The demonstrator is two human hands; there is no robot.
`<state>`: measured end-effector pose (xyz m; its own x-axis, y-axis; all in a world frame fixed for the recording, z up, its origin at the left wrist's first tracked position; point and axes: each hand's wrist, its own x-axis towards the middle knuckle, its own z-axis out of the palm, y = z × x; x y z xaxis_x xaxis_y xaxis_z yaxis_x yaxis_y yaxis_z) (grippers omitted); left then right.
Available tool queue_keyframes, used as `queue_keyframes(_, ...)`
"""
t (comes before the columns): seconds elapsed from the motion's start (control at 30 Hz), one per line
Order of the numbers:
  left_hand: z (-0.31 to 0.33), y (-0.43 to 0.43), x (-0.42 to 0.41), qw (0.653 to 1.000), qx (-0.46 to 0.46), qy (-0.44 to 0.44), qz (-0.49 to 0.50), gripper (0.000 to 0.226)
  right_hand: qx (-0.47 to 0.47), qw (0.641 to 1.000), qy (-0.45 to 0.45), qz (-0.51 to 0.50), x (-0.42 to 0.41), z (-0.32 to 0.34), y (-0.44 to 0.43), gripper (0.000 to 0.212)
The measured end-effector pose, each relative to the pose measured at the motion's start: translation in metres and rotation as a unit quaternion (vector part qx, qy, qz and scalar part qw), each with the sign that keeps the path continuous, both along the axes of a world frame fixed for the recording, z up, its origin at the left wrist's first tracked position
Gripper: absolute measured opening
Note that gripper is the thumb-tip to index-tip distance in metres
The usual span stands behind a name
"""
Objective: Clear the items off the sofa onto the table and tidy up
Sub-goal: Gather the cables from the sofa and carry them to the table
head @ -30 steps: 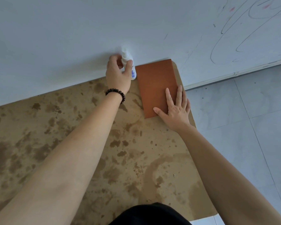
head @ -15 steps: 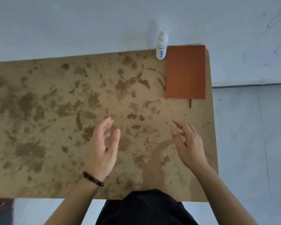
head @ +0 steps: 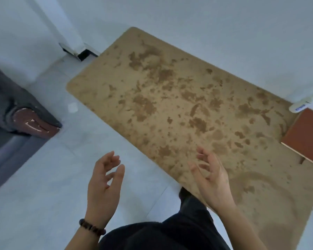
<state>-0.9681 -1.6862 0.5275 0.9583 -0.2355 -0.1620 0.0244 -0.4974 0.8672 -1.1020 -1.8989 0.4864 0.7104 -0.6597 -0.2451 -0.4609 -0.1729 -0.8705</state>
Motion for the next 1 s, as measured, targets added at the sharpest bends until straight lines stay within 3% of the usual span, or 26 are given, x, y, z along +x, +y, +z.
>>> queue_keyframes(0.27, 0.006, 0.277, -0.031, 0.965, -0.062, -0.02, 0.255, 0.036, -0.071, 0.963, -0.022, 0.259, 0.094, 0.03, 0.223, 0.045)
queue_keyframes(0.53, 0.004, 0.447, -0.031, 0.902, -0.074, -0.005, 0.426, 0.035, -0.101, 0.897, -0.046, 0.427, 0.186, 0.042, 0.4, 0.044)
queue_keyframes(0.83, -0.014, 0.587, 0.092, 0.861, -0.036, -0.024, 0.506, 0.037, -0.077, 0.86, -0.041, 0.503, 0.35, -0.002, 0.565, 0.04)
queue_keyframes(1.0, 0.016, 0.675, 0.187, 0.837, -0.016, -0.052, 0.544, 0.038, -0.061, 0.837, -0.051, 0.542, 0.472, 0.016, 0.667, 0.039)
